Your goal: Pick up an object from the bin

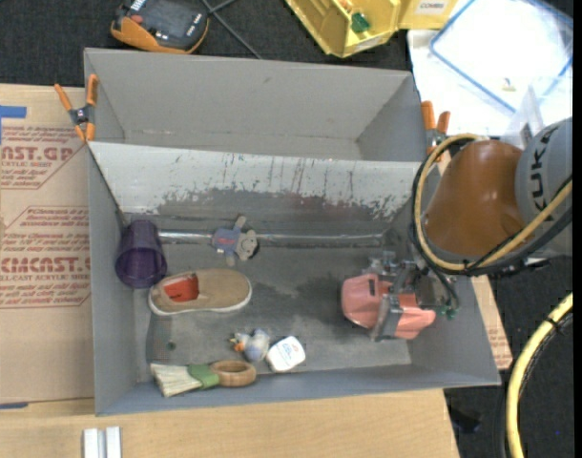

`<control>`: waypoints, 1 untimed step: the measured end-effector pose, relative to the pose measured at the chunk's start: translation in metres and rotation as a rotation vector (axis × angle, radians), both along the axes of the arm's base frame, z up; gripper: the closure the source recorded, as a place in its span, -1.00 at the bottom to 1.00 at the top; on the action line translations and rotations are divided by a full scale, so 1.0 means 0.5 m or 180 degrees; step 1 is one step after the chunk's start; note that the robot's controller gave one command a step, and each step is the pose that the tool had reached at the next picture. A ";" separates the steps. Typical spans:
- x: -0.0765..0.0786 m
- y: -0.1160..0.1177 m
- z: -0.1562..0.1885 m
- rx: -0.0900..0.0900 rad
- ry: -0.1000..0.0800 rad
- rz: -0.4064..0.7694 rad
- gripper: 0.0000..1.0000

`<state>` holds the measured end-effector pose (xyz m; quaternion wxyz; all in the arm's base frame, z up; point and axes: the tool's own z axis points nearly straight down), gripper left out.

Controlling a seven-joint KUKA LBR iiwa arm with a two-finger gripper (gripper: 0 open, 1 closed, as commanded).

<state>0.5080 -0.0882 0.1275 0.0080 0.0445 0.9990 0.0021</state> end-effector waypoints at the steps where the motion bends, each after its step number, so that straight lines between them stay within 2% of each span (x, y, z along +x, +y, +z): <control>1: 0.000 0.001 0.026 0.0001 0.0002 0.0000 1.00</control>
Offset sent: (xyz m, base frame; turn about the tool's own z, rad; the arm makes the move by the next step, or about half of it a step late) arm 0.0002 0.0002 0.0290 0.0001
